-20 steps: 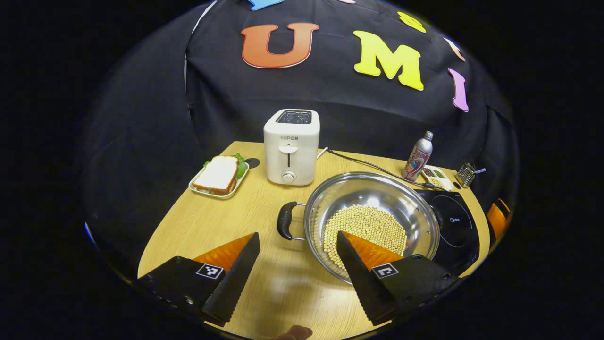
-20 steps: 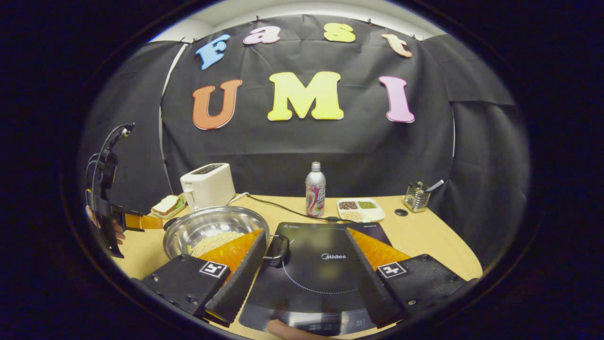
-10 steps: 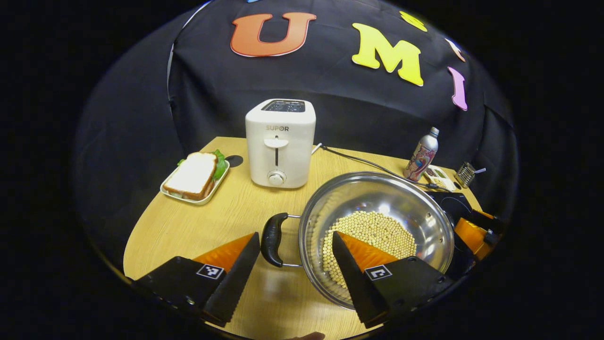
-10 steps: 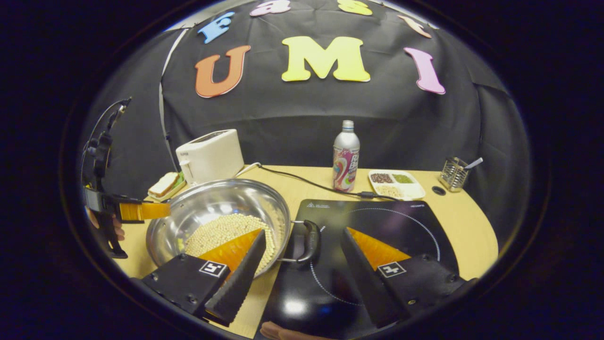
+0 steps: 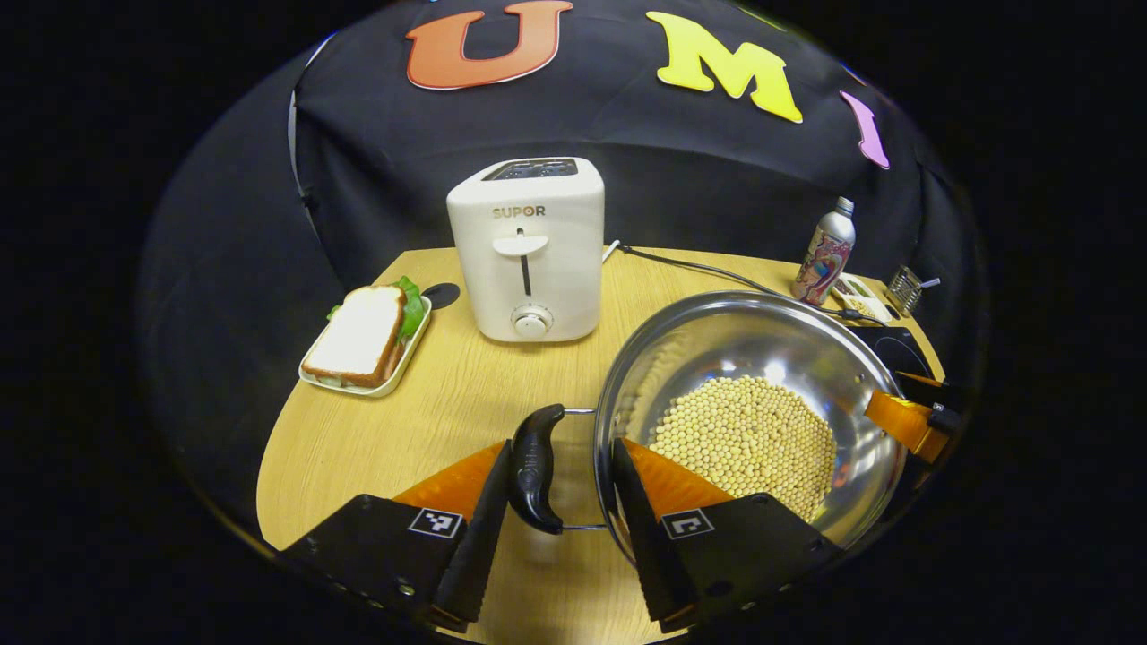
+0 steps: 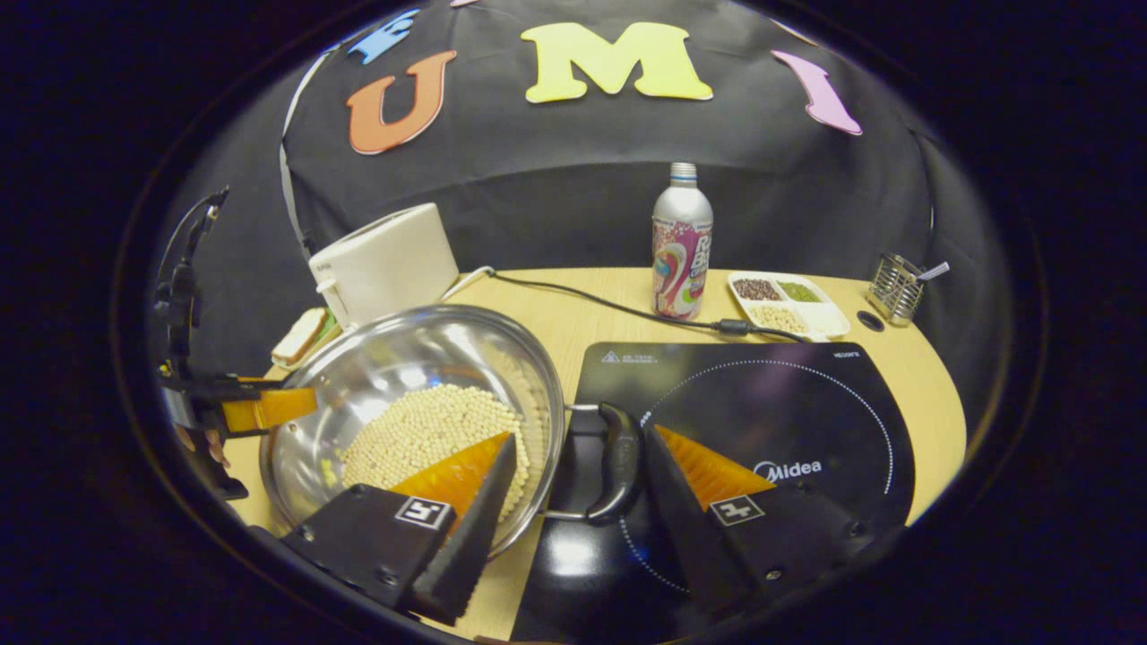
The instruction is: First push the handle of the pot to place it horizontally, then grasp the pot with both hands and set it on the induction cooktop.
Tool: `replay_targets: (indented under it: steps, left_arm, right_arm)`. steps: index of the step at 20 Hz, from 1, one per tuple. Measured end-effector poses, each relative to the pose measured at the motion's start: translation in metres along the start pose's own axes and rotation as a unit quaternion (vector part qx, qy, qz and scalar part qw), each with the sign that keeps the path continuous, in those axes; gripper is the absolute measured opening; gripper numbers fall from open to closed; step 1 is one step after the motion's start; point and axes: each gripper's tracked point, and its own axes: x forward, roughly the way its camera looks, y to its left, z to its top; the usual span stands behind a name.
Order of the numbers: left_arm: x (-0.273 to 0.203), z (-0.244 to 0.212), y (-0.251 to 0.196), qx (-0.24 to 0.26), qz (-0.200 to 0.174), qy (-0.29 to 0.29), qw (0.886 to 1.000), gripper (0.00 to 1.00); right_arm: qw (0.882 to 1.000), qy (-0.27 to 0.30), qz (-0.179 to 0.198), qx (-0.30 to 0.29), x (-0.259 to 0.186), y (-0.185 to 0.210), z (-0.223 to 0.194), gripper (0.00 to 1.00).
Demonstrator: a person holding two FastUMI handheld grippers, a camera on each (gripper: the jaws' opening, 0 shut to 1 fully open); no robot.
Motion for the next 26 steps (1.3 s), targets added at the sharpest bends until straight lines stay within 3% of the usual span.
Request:
replay_targets:
  steps: [1, 2, 3, 4, 10, 11, 12, 20, 21, 26]
  left_arm:
    - [0.000, -0.003, 0.000, -0.001, -0.001, 0.006, 1.000, 0.65]
    - [0.001, -0.001, 0.000, -0.001, -0.002, 0.004, 1.000, 0.74]
    - [0.000, -0.002, 0.000, 0.000, -0.003, 0.007, 1.000, 0.64]
    - [-0.001, -0.002, 0.001, 0.002, -0.005, 0.007, 1.000, 0.62]
    - [-0.006, -0.007, -0.001, 0.014, 0.012, 0.029, 0.999, 0.60]
    - [-0.009, -0.009, -0.001, 0.011, 0.016, 0.034, 0.999, 0.68]
    - [-0.014, -0.010, -0.001, 0.013, 0.017, 0.034, 0.999, 0.60]
    - [-0.057, -0.001, -0.001, 0.022, 0.039, 0.014, 0.999, 0.59]
    - [-0.063, 0.003, -0.003, 0.023, 0.040, 0.008, 0.999, 0.59]
    - [-0.092, 0.024, -0.020, 0.016, 0.030, -0.011, 0.999, 0.59]
  right_arm:
    - [1.000, -0.010, 0.000, -0.004, -0.002, -0.001, 0.001, 0.78]
    - [1.000, -0.001, -0.001, -0.007, -0.005, -0.002, -0.004, 0.70]
    - [1.000, -0.002, 0.002, -0.004, -0.001, -0.002, -0.002, 0.70]
    - [1.000, -0.005, 0.007, 0.002, 0.000, -0.003, 0.000, 0.74]
    - [1.000, 0.000, 0.019, -0.001, 0.000, -0.003, 0.003, 0.55]
    - [1.000, 0.002, 0.021, 0.003, -0.001, -0.004, 0.001, 0.55]
    - [1.000, 0.003, 0.025, 0.007, -0.003, -0.003, 0.001, 0.57]
    - [0.998, -0.002, 0.063, 0.019, -0.037, 0.001, 0.006, 0.50]
    - [0.998, -0.006, 0.065, 0.019, -0.043, -0.001, 0.008, 0.53]
    - [0.996, -0.033, 0.078, 0.025, -0.079, -0.012, 0.038, 0.50]
